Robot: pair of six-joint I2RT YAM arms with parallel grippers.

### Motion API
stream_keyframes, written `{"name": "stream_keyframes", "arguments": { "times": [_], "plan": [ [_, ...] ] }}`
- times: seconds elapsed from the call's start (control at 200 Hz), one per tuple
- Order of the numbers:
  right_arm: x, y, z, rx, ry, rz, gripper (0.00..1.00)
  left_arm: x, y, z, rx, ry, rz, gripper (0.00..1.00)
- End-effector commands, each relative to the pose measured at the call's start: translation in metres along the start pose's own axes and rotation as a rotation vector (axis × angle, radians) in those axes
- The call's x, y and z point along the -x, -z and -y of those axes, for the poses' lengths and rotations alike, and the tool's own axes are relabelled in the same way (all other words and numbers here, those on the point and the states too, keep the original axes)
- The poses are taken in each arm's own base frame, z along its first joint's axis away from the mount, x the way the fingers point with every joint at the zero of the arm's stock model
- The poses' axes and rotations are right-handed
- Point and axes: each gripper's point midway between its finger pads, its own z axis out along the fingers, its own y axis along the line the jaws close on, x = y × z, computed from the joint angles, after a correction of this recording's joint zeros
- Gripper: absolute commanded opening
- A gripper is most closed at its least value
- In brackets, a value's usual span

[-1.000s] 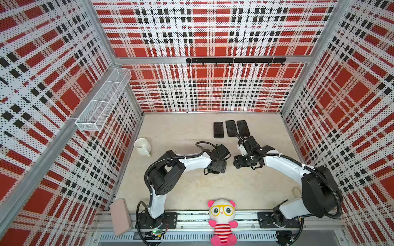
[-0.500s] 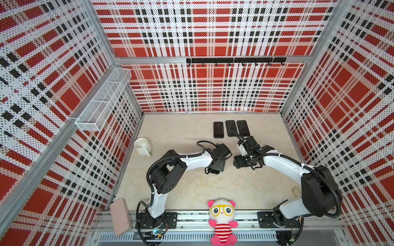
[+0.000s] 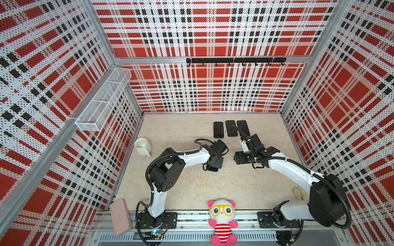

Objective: Put the phone into the phone case
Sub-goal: 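Grasp the cased phone with the left gripper, then carry the cased phone with the left gripper beside the row of phones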

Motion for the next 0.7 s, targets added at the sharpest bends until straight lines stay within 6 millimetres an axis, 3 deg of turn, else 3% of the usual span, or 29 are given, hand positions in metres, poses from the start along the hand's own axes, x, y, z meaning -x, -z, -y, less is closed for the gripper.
{"name": "stream_keyframes", "arguments": {
  "times": [0.0, 0.296, 0.541, 0.691],
  "plan": [
    [0.009, 0.012, 0.002, -0.008, -0.005, 0.062, 0.77, 0.045, 0.032, -0.006, -0.041, 0.039, 0.118, 0.67],
    [-0.006, 0.019, 0.001, 0.036, -0.022, 0.098, 0.77, 0.109, 0.036, -0.064, 0.031, 0.146, 0.220, 0.67],
    [-0.026, 0.017, 0.005, 0.044, -0.041, 0.081, 0.78, 0.155, 0.011, -0.093, 0.078, 0.177, 0.256, 0.66],
    [-0.034, 0.017, 0.008, 0.037, -0.042, 0.067, 0.78, 0.187, -0.007, -0.097, 0.042, 0.193, 0.275, 0.66]
  ]
}}
